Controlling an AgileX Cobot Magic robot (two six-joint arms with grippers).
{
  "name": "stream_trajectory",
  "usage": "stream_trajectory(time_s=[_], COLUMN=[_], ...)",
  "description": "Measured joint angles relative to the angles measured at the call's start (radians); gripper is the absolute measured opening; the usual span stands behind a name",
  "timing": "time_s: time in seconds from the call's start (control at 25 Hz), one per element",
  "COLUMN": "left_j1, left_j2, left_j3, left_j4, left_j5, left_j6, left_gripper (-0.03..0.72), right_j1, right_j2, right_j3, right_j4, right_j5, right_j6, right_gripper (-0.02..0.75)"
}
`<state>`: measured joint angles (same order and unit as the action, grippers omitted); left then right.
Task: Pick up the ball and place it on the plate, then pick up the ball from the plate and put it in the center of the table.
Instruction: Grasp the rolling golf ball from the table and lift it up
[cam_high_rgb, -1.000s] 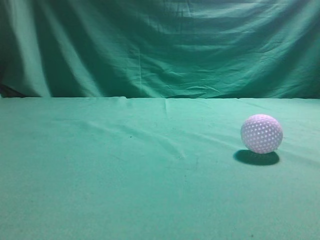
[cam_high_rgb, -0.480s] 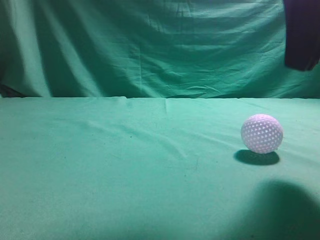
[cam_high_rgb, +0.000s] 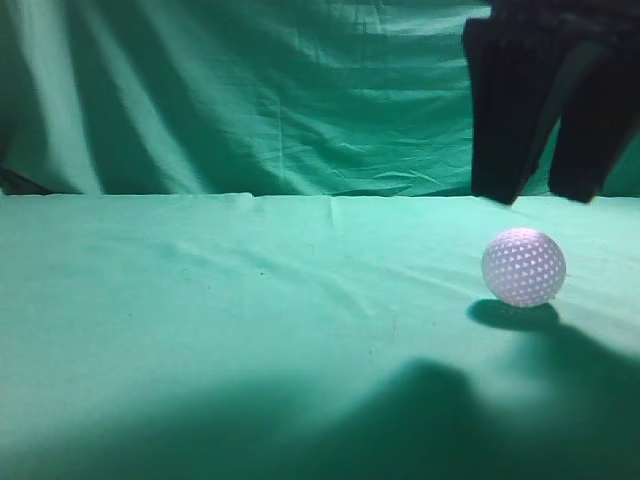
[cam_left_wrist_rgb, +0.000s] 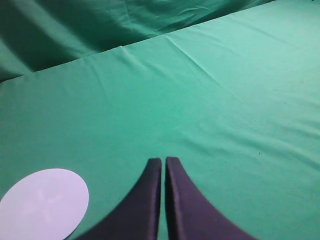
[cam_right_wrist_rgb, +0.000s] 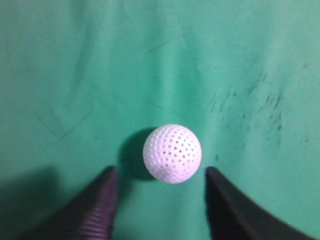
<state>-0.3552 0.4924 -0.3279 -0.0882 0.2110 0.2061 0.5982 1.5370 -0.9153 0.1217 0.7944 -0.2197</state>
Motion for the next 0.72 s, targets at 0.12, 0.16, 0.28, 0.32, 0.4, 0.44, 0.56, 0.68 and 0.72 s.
stream_trajectory(time_s=[0.12, 0.16, 0.28, 0.32, 0.4, 0.44, 0.56, 0.68, 0.72], left_j1=[0.0, 0.0, 0.0, 0.0, 0.0, 0.0, 0.0, 0.0, 0.0], left_j2=[0.0, 0.0, 0.0, 0.0, 0.0, 0.0, 0.0, 0.0, 0.0], left_j3=[0.0, 0.0, 0.0, 0.0, 0.0, 0.0, 0.0, 0.0, 0.0], left_j4=[0.0, 0.0, 0.0, 0.0, 0.0, 0.0, 0.0, 0.0, 0.0], left_j5=[0.0, 0.0, 0.0, 0.0, 0.0, 0.0, -0.002, -0.002, -0.002], left_j6=[0.0, 0.0, 0.0, 0.0, 0.0, 0.0, 0.0, 0.0, 0.0], left_gripper=[0.0, 0.0, 0.0, 0.0, 0.0, 0.0, 0.0, 0.0, 0.0], right_j1=[0.0, 0.0, 0.0, 0.0, 0.0, 0.0, 0.0, 0.0, 0.0], right_j2=[0.042, 0.055, 0.084, 0.094, 0.111, 0.119, 0.137, 0.165, 0.172], right_j3=[-0.002, -0.002, -0.002, -0.002, -0.002, -0.002, -0.002, -0.002, -0.002], right_j4=[0.0, -0.002, -0.006, -0.006, -0.006, -0.006, -0.006, -0.008, -0.008], right_j5=[-0.008, -0.013, -0.051, -0.061, -0.075, -0.077, -0.086, -0.095, -0.095], right_j6=[-0.008, -0.008, -0.009, -0.009, -0.009, -0.009, -0.009, -0.01, -0.01], right_gripper=[0.56, 0.547, 0.547, 0.547, 0.547, 0.547, 0.547, 0.547, 0.494])
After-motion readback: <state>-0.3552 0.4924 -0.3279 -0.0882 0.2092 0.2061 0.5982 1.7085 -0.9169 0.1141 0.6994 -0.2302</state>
